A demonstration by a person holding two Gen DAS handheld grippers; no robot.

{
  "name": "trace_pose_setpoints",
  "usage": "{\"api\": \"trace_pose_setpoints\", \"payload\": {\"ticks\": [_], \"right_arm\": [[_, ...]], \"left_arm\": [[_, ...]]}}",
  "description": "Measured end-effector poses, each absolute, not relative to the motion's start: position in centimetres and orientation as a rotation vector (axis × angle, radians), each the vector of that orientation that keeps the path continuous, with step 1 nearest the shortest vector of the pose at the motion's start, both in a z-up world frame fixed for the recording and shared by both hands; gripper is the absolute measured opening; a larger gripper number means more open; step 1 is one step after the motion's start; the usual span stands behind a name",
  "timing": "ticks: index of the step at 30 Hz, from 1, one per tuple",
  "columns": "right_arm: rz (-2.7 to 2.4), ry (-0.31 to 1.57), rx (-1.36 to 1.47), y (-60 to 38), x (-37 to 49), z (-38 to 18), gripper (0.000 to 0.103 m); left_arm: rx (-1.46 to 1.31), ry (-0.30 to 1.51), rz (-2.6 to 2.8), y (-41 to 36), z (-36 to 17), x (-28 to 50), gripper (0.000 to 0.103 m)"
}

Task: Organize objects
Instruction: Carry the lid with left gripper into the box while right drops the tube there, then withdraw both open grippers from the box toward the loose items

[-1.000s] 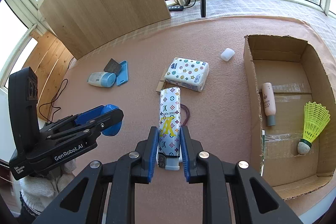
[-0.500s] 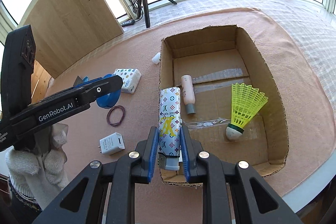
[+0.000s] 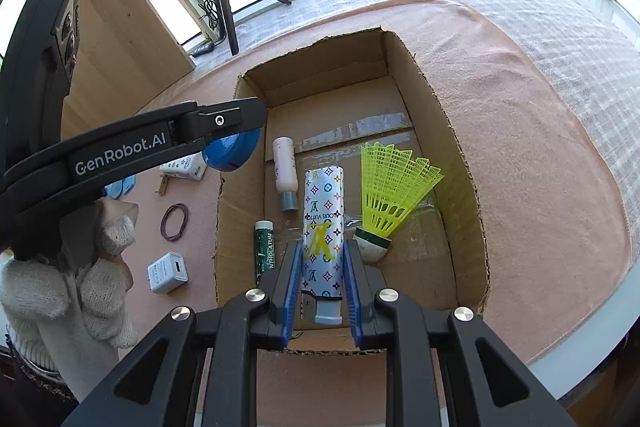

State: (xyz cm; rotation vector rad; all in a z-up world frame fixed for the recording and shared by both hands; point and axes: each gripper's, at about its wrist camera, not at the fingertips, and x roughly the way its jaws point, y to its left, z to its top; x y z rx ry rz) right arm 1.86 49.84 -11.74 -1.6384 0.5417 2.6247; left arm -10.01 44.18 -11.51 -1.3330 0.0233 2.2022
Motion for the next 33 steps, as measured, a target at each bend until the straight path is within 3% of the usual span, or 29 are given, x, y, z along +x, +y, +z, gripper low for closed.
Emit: {"api": "trace_pose_setpoints", "payload": {"ticks": [4,8,33], "right_arm": [[2.631,0.526,-1.645,50.0,1.7,-11.8,0.021],[2.636,0.470,-1.648,49.7,1.7,-11.8,0.054],[2.680,0.493,-1.681,46.0,0.8,-11.4,0.055]], "left_arm": [[-1.350,0.011,2.178,44.7,-11.7,-10.4,0.053],[-1.361,-0.004,2.167,44.8,-11.8,-10.5,0.066],[-1.361,-0.054,2.277,35.6,-9.6,-9.5,0.066]]}}
